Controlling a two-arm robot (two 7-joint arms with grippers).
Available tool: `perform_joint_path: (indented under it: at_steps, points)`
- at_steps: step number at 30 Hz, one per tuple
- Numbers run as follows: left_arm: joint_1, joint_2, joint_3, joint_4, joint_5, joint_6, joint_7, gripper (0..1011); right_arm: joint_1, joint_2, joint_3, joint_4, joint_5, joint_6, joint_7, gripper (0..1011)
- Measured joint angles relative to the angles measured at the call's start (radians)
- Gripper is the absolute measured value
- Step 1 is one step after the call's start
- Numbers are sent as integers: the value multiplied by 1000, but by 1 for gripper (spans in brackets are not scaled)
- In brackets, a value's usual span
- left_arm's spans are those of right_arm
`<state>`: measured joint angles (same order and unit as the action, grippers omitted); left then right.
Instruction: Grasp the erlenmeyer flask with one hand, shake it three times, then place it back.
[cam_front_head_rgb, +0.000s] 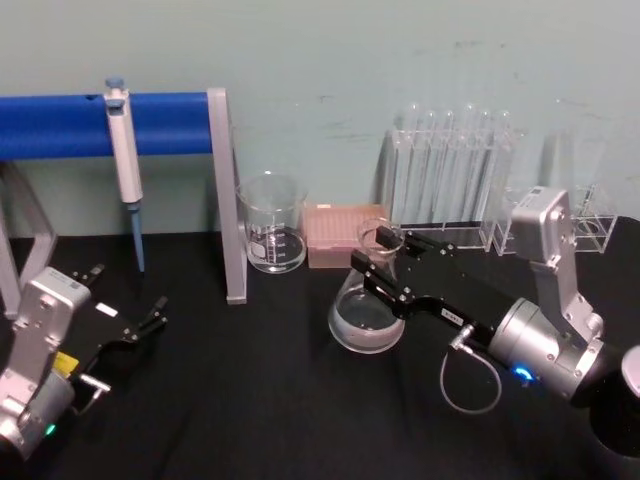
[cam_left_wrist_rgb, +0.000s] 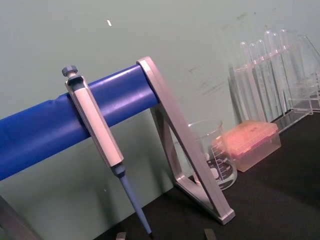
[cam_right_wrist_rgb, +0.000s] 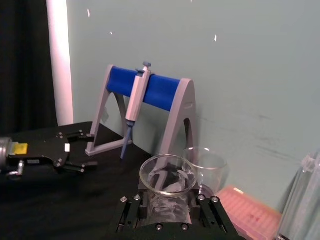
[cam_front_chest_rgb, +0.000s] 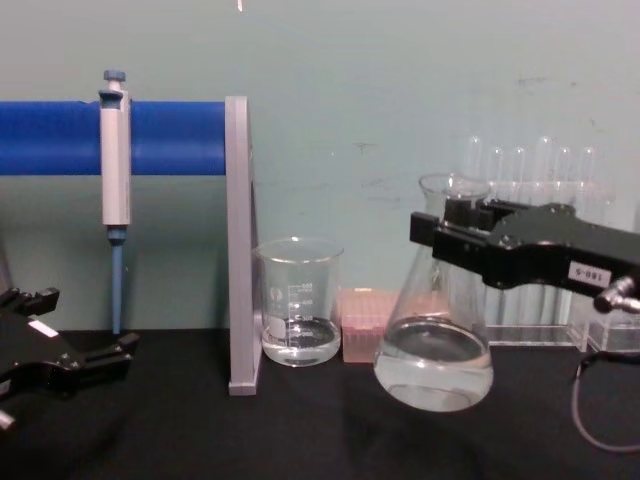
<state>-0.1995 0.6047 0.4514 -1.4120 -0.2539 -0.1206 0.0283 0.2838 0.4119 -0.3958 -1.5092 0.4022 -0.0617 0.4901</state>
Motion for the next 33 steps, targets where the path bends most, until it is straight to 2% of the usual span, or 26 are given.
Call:
perform_joint_path:
  at_steps: [15, 33]
  points:
    - [0, 0, 0, 0, 0, 0, 0, 1001, 55, -24, -22, 116, -20, -30, 33, 449]
    - [0, 0, 0, 0, 0, 0, 0, 1001, 97, -36, -47, 201, -22, -54, 82, 449]
